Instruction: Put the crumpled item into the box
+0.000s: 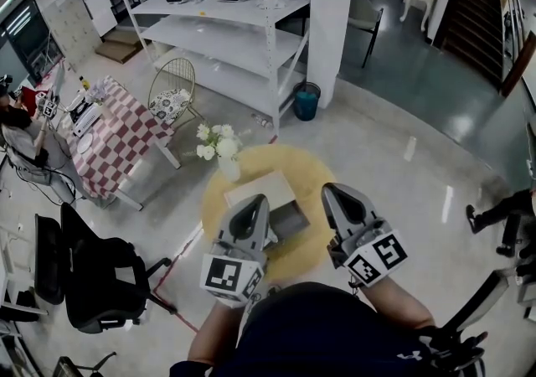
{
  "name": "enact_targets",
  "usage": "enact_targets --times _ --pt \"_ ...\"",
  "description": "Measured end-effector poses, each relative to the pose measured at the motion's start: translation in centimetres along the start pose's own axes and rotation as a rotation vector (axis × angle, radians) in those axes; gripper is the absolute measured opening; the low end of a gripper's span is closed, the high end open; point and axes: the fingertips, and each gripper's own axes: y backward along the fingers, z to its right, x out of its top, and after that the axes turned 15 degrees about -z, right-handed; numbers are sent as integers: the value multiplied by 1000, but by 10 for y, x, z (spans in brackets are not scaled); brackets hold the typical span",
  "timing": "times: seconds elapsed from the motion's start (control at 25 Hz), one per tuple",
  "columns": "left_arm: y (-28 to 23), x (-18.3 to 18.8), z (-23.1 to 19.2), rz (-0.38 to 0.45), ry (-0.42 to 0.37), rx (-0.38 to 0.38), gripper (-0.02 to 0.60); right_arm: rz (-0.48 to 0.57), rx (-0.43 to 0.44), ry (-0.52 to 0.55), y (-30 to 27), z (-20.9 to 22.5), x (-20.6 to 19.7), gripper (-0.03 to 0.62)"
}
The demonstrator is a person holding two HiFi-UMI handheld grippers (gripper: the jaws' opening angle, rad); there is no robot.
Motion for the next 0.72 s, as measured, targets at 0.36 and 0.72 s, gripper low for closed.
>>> enact_targets --times 0.36,0.72 --pt "-10 -7 -4 -16 2 -17 17 -19 -5 2 -7 4 -6 3" --pt "-15 -9 -8 -26 7 -14 17 -30 -4 -9 -14 7 -12 3"
